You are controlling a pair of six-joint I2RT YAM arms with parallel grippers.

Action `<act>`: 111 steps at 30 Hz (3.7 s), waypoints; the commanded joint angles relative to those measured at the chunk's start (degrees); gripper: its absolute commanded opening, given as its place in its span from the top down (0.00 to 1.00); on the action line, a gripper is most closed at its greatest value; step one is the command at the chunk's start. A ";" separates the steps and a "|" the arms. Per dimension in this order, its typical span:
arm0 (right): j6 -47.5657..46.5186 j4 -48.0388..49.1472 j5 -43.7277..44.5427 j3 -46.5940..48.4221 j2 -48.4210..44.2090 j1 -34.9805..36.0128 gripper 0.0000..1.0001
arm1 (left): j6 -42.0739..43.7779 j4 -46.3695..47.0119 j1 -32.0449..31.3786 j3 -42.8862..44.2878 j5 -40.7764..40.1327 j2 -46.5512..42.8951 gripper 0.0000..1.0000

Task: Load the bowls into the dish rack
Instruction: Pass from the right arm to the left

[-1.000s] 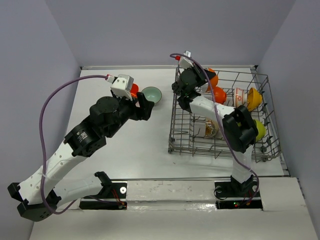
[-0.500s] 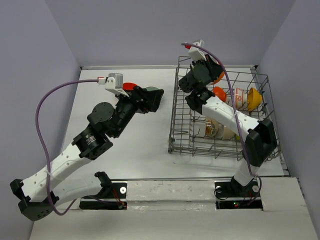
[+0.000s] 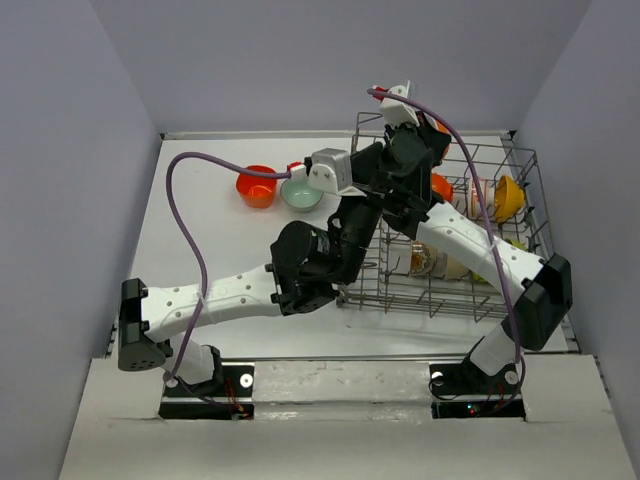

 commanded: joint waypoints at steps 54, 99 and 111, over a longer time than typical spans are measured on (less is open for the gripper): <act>78.86 -75.99 -66.46 13.08 -19.89 4.13 0.99 | 41.42 5.78 -17.80 10.97 -36.70 -11.94 0.01; 79.91 -77.31 -76.48 16.95 -21.29 4.13 0.99 | -13.98 -83.92 18.94 29.09 13.49 -6.17 0.09; 79.12 -77.31 -76.39 16.60 -20.94 4.13 0.99 | -17.68 -80.49 21.40 19.50 23.34 -7.57 0.16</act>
